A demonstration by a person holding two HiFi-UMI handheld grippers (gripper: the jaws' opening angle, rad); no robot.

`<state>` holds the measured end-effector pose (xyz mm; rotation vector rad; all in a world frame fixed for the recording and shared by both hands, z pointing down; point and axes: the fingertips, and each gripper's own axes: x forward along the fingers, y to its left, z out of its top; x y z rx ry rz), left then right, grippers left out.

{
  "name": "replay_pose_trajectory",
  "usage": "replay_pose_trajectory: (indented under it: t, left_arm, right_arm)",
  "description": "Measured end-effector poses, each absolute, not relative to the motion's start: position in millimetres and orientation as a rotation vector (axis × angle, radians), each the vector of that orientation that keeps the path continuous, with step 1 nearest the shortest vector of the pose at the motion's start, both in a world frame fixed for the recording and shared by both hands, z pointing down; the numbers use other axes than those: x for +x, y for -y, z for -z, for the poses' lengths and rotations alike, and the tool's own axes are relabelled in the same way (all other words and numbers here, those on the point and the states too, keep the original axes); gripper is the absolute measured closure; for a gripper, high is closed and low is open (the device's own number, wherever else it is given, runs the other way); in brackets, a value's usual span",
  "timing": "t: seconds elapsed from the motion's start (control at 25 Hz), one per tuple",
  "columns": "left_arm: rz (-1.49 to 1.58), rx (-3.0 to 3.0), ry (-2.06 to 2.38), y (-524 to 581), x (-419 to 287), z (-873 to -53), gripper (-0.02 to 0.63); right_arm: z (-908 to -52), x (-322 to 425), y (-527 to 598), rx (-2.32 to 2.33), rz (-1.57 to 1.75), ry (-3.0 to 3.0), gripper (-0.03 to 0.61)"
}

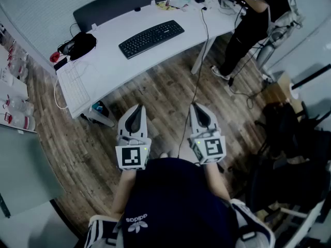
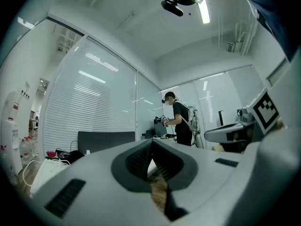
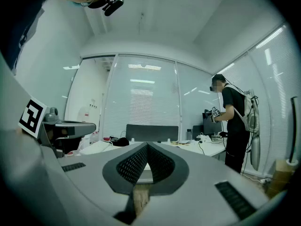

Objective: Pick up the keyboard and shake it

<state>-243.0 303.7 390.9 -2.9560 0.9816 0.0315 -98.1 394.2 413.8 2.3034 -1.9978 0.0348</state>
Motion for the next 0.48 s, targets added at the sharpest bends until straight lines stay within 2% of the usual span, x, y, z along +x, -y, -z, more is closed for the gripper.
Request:
replay_pose_trajectory:
  t: [0.48]
  left_arm:
    - [-0.045, -2.932, -0.961, -326.8, -243.4, -386.2, 0.609]
  right_arm:
    - [-413.3, -98.0, -407.5, 2.258, 0.036, 2.002, 0.575]
